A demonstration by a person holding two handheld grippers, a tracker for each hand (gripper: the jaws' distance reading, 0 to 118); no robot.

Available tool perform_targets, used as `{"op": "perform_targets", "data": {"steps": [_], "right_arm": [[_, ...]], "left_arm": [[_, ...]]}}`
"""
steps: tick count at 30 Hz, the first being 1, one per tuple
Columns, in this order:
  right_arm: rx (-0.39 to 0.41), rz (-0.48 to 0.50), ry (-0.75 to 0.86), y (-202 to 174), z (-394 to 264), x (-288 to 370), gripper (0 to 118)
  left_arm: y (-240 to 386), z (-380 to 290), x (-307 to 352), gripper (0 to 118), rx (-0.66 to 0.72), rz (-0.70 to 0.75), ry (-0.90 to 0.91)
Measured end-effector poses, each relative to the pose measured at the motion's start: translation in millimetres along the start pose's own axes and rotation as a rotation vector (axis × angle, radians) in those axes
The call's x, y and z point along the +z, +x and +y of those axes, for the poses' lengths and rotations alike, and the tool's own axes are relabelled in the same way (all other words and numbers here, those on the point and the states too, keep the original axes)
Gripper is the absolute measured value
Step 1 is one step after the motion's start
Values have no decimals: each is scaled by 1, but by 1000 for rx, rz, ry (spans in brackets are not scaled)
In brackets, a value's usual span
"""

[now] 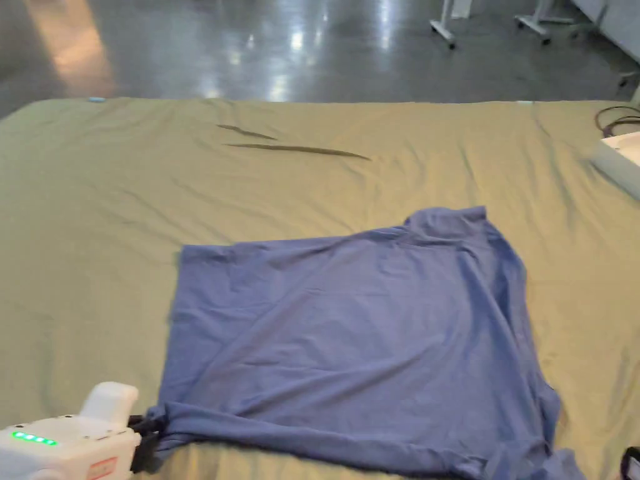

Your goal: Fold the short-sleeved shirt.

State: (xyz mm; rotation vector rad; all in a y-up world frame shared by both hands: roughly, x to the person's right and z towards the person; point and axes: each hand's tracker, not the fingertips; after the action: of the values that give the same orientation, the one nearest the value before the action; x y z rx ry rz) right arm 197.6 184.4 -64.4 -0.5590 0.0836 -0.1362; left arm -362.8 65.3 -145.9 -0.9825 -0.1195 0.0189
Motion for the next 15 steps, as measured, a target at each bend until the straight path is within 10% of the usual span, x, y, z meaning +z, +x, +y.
{"op": "perform_targets", "data": {"steps": [2, 5, 15], "right_arm": [[-15, -60, -52, 11, -1, -6, 58], [-32, -37, -109, 24, -9, -17, 80], [10, 68, -407, 6, -38, -100, 89]], "left_arm": [[4, 3, -2, 3, -46, 26, -23], [15, 7, -4, 3, -129, 61, -52], [26, 6, 5, 3, -130, 77, -50]]}}
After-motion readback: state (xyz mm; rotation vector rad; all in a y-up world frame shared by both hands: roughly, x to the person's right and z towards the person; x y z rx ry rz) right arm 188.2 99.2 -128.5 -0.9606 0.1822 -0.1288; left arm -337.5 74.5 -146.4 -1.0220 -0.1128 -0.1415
